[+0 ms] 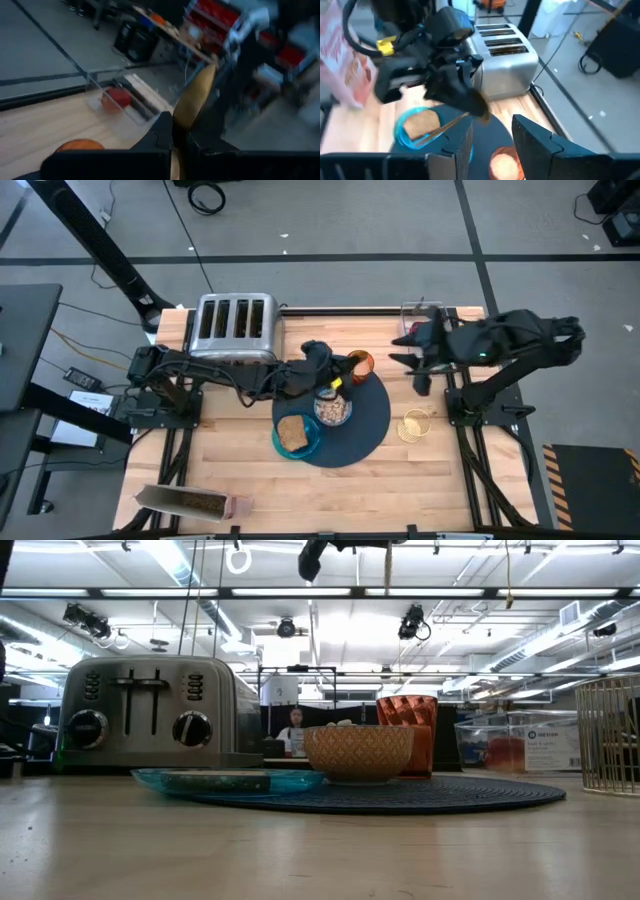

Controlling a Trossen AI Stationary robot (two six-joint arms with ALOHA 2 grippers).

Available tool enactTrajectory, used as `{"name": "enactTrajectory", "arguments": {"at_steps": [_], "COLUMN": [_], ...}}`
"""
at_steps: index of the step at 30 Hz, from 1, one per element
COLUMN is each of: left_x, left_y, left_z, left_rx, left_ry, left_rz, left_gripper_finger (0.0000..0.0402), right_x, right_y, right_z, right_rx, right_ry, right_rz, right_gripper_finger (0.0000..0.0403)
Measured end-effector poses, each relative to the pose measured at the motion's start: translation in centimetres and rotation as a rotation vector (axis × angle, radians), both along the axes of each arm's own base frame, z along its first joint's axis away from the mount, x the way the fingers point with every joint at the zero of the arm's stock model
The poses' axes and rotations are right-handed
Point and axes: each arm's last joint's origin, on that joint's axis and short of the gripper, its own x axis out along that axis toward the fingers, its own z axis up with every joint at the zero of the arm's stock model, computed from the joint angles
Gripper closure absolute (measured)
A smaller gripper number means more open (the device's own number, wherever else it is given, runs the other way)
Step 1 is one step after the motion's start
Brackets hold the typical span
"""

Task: Arrange a breakfast setting
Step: Put the gold spoon on the blue table mat to the right of the blue bowl

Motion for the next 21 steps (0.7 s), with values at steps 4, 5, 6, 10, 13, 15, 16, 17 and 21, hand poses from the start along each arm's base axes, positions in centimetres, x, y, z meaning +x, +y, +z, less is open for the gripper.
{"name": "enactTrajectory", "arguments": {"at_steps": [4,5,6,10,13,15,16,17,21], "left_x": [-0.1,-0.1,0.0,0.2,0.2,0.1,0.0,0.0,-0.1], "left_y": [0.9,1.0,1.1,1.3,1.1,0.9,0.8,0.7,0.0], "left_z": [0.4,0.3,0.2,-0.2,-0.4,-0.3,-0.3,-0.3,-0.2], "left_rx": [-0.090,-0.103,-0.109,-0.132,-0.132,-0.123,-0.116,-0.104,-0.072], "left_ry": [-0.106,-0.122,-0.137,-0.187,-0.193,-0.199,-0.196,-0.188,-0.167], "left_rz": [0.135,0.170,0.208,0.322,0.365,0.394,0.402,0.407,0.391], "left_gripper_finger": [0.0385,0.0385,0.0385,0.0385,0.0385,0.0385,0.0385,0.0385,0.0385], "right_x": [-0.8,-0.5,-0.2,2.5,4.7,6.0,6.7,7.3,9.2], "right_y": [0.3,0.5,0.8,2.2,3.2,3.5,3.5,3.4,2.9], "right_z": [-1.7,-2.4,-3.1,-6.6,-8.6,-9.6,-10.1,-10.5,-11.8], "right_rx": [0.121,0.144,0.161,0.150,0.102,0.073,0.052,0.031,-0.013], "right_ry": [-0.077,-0.086,-0.089,-0.120,-0.169,-0.184,-0.179,-0.173,-0.146], "right_rz": [-0.083,-0.090,-0.094,-0.135,-0.187,-0.220,-0.237,-0.252,-0.302], "right_gripper_finger": [0.0258,0.0259,0.0261,0.0272,0.0279,0.0280,0.0280,0.0280,0.0281]}}
